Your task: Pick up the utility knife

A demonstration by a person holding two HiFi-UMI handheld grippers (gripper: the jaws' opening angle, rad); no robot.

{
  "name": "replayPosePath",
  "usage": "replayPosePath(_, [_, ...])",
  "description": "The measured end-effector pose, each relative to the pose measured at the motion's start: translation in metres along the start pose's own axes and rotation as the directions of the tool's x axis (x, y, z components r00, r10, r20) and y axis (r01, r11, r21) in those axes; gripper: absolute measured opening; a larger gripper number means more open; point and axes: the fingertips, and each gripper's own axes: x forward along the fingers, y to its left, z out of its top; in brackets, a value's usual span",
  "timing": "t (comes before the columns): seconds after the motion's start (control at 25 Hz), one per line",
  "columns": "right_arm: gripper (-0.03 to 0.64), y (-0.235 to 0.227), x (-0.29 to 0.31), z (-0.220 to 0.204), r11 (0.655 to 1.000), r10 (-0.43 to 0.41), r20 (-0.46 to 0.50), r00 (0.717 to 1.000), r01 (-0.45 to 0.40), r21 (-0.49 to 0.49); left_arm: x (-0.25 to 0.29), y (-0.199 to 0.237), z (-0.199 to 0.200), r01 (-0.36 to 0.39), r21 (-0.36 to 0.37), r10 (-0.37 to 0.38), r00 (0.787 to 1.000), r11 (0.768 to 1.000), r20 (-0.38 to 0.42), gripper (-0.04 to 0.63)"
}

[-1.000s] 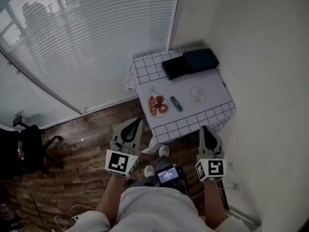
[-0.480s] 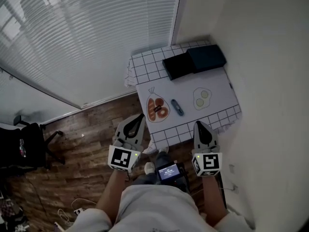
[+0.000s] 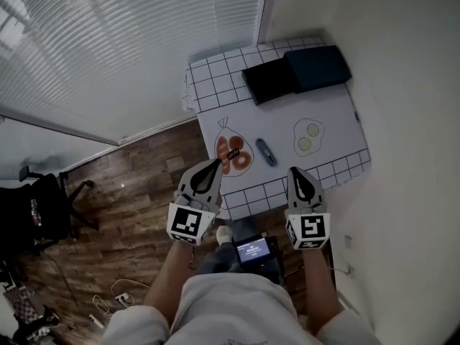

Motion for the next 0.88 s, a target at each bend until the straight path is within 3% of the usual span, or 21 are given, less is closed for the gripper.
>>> replayPosePath(0.68, [0.009, -0.003, 0.063, -0.080, 0.996, 0.086, -0.164, 0.983, -0.085, 0.011, 0.062, -0.003, -0.081, 0.042, -0.024, -0.045, 0.988, 0.999, -0.149, 0.008])
replayPosePath(0.88, [0.080, 0.005, 0.075, -0.101, 0.992, 0.123, -0.216, 0.969, -0.121, 0.021, 0.062, -0.007, -0.100, 0.061, -0.027, -0.065, 0.980, 0.998, -0.190, 0.008])
